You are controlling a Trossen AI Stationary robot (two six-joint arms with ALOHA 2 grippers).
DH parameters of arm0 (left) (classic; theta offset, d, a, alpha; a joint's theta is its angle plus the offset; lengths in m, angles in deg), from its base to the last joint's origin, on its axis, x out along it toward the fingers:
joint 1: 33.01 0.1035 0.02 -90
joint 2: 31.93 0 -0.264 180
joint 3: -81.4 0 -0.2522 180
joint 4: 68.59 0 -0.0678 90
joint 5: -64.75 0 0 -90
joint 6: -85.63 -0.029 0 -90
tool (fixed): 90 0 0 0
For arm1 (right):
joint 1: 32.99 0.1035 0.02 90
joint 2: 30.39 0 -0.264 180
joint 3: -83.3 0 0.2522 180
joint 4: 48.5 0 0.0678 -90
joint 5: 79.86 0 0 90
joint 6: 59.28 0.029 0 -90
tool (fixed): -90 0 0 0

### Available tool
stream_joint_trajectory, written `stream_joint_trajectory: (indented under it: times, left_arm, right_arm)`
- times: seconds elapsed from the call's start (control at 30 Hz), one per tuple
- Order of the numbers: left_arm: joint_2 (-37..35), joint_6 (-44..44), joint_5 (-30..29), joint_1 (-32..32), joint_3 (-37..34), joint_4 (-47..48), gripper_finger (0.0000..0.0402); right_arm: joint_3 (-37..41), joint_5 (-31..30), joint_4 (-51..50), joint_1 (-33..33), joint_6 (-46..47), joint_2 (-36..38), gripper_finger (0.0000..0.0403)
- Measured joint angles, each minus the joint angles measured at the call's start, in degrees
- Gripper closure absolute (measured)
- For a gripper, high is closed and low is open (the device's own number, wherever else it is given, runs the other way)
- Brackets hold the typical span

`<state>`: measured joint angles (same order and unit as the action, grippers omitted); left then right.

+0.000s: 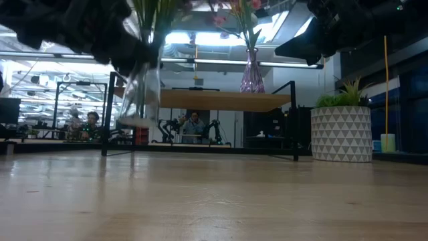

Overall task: Pick and place flowers into a vace then onto a shelf
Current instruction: Put the transparent vase on the shelf

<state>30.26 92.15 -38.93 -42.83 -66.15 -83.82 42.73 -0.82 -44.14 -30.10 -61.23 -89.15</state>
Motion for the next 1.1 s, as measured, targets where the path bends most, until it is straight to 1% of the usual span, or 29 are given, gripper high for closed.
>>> stream_joint_trajectory:
  times: [0.27, 0.4, 0.53, 0.6, 0.67, 0.8, 0.97, 1.03, 1.1]
  left_arm:
    - [-14.31, -0.24, -0.76, 0.65, 3.44, 14.76, 0.0229]
    - [-18.84, -1.68, -3.39, 0.65, 6.41, 20.99, 0.0229]
    - [-20.2, -5.02, -8.0, 1.09, 10.08, 25.96, 0.0229]
    - [-20.25, -6.59, -10.67, 2.14, 11.92, 27.15, 0.0229]
    - [-20.23, -6.9, -11.8, 3.73, 13.43, 27.69, 0.0229]
    - [-20.25, -6.86, -11.8, 7.77, 15.37, 27.4, 0.0229]
    - [-19.55, -7.41, -11.33, 13.6, 15.82, 26.9, 0.0229]
    - [-18.97, -7.76, -9.21, 16.27, 15.82, 26.04, 0.0229]
    - [-18.3, -7.76, -5.88, 19.01, 15.82, 25.24, 0.0229]
  right_arm:
    - [0.0, 0.0, -0.3, 0.0, 0.12, 0.0, 0.0393]
    - [0.0, 0.0, -0.4, 0.0, -0.01, 0.0, 0.0393]
    - [0.0, 0.0, -0.42, -0.02, -0.03, 0.0, 0.0393]
    - [0.0, 0.0, -0.41, -0.02, -0.05, 0.0, 0.0393]
    - [0.0, 0.0, -0.41, -0.02, -0.05, 0.0, 0.0393]
    - [0.0, 0.0, -0.4, -0.02, -0.05, 0.0, 0.0393]
    - [0.0, 0.0, -0.4, -0.02, -0.05, 0.0, 0.0393]
    - [0.0, 0.0, -0.38, -0.02, -0.05, 0.0, 0.0393]
    - [0.0, 0.0, -0.38, -0.02, -0.05, 0.0, 0.0393]
